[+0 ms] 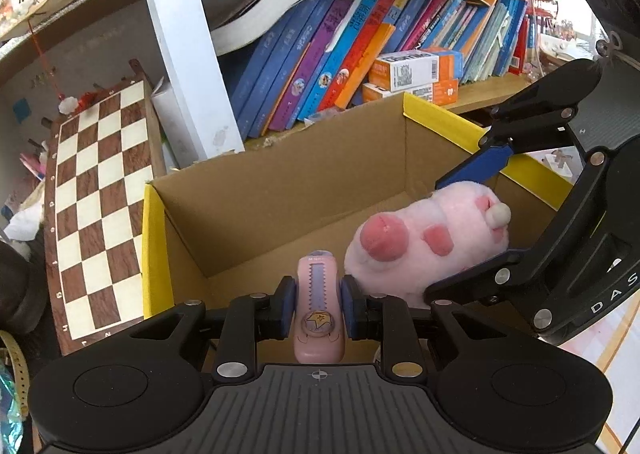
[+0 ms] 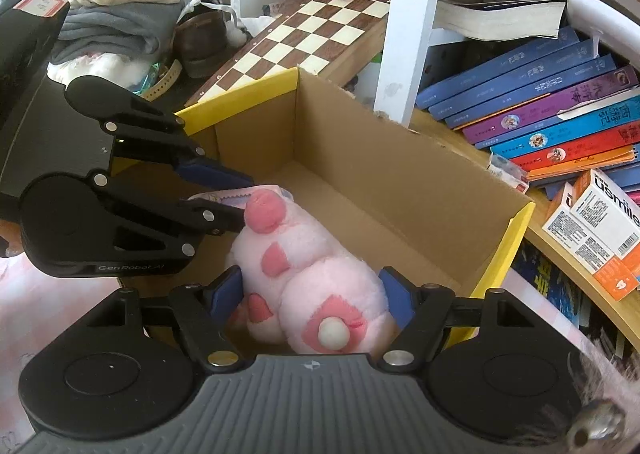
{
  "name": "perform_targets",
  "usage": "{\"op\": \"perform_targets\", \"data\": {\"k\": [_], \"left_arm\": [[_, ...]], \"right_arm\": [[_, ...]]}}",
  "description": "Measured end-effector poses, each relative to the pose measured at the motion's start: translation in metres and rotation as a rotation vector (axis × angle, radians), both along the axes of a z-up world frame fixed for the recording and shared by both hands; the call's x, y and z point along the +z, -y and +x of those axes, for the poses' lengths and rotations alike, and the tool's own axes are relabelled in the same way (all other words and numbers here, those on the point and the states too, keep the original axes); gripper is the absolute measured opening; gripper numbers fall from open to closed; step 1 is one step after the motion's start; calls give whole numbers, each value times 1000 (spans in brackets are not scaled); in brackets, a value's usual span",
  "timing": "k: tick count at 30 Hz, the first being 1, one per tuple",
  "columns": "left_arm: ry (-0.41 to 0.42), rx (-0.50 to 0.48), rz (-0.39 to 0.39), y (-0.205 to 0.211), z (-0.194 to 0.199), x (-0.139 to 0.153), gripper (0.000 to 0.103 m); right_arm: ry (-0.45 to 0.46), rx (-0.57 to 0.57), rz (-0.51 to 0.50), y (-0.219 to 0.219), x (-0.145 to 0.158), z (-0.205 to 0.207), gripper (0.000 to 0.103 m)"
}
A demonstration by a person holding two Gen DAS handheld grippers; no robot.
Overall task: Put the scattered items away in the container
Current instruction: 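Open both tools to drop the pink tube and plush pig into the box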
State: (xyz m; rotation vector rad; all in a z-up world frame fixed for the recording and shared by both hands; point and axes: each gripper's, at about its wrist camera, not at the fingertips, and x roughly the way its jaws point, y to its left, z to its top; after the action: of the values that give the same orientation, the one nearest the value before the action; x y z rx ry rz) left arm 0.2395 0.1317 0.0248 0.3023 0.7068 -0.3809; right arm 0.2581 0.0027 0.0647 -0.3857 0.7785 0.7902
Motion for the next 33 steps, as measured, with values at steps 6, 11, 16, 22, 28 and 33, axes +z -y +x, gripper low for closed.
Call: {"op": "perform_targets", "data": {"k": [6, 11, 16, 22, 28, 33], "left_arm": [[-3, -2, 6, 1, 1, 1, 23], [-5, -7, 6, 2, 1, 1, 28], [18, -3, 2, 2, -3, 5, 54], [63, -3, 21, 7, -16, 18, 59], [124, 11, 27, 11, -33, 36, 73], [203, 20, 3, 16, -58, 55, 84]], "right_arm": [[-16, 2, 5, 1, -1, 2, 72], [4, 3, 7, 1, 0, -1, 74], [23, 0, 4, 1, 0, -4, 83], [51, 5, 21, 7, 9, -14, 87], [128, -1, 33, 16, 26, -34, 96], [195, -18, 71, 34, 45, -57, 98]]}}
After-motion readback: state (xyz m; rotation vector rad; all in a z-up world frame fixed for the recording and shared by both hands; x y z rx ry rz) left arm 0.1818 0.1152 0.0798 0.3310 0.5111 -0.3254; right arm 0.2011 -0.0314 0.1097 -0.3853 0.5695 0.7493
